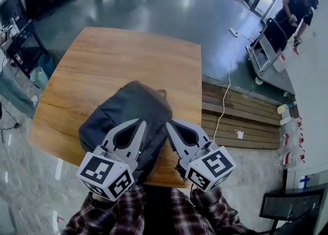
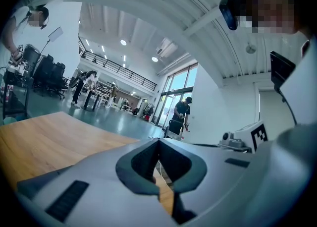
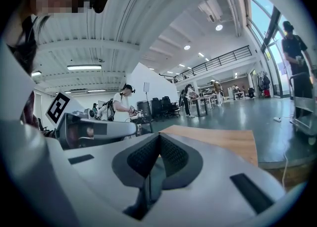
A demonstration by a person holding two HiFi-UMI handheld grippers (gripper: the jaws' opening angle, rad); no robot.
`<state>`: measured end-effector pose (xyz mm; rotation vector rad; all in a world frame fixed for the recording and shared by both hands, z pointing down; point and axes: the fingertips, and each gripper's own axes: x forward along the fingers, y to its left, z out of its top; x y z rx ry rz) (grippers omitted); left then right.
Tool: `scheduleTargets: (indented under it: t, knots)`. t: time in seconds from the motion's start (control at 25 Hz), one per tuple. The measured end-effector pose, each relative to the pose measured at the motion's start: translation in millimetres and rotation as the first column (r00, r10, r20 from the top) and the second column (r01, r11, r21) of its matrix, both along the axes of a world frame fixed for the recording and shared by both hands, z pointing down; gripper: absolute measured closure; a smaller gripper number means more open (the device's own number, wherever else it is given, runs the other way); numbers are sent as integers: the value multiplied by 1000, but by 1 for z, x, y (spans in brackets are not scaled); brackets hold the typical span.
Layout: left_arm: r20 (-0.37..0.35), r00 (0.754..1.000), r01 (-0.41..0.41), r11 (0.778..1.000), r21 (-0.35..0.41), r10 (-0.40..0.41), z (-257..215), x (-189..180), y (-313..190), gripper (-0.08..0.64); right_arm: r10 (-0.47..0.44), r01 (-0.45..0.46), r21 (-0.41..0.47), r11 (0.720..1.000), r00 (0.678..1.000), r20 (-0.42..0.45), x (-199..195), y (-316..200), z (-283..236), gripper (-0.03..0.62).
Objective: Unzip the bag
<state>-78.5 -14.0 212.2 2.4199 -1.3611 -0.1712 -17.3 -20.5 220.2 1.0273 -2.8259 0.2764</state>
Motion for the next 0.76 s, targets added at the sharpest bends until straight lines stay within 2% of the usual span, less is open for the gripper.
scheduleTargets:
  t: [0.76]
  knots:
    - [-3,1000,-20,1000,-23,20,5,-7,-17,552,13,-14,-62,998,1000,-15,-10,-14,18,581]
